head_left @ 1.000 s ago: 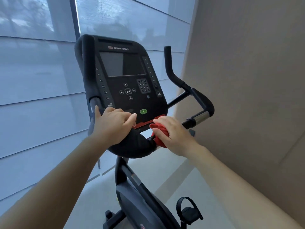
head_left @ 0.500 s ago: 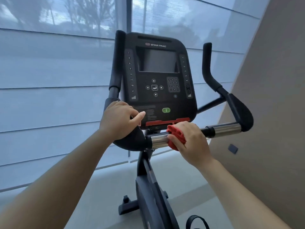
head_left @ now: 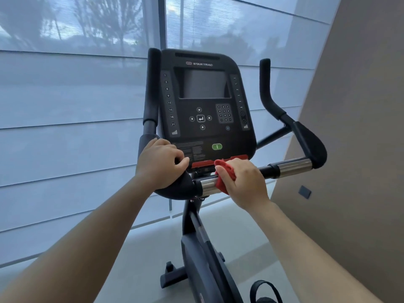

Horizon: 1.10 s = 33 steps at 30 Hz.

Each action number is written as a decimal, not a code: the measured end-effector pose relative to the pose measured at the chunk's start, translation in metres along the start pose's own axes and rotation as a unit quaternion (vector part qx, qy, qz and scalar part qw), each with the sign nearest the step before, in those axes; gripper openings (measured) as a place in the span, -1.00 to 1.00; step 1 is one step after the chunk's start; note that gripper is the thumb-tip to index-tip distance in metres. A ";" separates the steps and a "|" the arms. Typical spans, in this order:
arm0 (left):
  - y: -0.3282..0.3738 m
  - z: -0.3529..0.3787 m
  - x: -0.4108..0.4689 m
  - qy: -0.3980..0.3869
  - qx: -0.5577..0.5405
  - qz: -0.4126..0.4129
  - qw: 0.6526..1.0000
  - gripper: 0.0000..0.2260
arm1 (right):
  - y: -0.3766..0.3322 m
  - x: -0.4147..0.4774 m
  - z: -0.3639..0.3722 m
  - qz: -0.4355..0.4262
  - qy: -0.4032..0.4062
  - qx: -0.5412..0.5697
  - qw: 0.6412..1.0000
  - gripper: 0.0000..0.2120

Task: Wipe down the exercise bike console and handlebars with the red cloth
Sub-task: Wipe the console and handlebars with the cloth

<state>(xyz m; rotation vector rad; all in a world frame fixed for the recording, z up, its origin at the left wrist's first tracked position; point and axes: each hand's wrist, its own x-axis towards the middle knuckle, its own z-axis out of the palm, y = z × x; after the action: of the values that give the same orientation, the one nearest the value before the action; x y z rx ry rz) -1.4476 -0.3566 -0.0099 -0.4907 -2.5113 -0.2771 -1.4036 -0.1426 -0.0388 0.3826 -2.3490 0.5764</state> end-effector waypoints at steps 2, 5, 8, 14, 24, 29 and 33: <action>-0.001 0.001 0.001 0.001 0.003 -0.003 1.000 -0.63 | -0.014 -0.002 0.008 -0.010 0.015 -0.010 1.000 -0.52; -0.001 0.001 0.000 0.013 -0.008 0.002 1.000 -0.61 | -0.025 -0.005 0.013 -0.058 -0.002 -0.009 0.998 -0.54; -0.003 0.000 -0.002 0.021 -0.019 0.014 1.000 -0.62 | -0.021 -0.002 0.007 -0.055 -0.019 0.007 0.998 -0.54; -0.005 0.001 -0.003 0.031 -0.025 0.026 0.999 -0.62 | -0.030 0.014 -0.005 0.001 -0.046 0.093 0.995 -0.43; -0.006 0.002 -0.004 0.033 -0.046 0.023 0.998 -0.63 | -0.042 -0.006 0.007 -0.046 0.100 0.046 0.993 -0.69; -0.005 0.003 -0.004 0.037 -0.046 0.023 0.998 -0.62 | -0.039 -0.020 0.015 -0.038 0.041 0.005 0.998 -0.67; -0.004 0.004 -0.004 0.036 -0.048 0.020 0.998 -0.61 | -0.029 -0.027 0.017 -0.044 -0.027 -0.042 0.998 -0.58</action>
<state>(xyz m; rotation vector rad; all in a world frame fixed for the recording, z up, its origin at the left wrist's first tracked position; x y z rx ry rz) -1.4484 -0.3606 -0.0154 -0.5599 -2.4229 -0.3950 -1.3813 -0.1729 -0.0604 0.4659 -2.3859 0.4290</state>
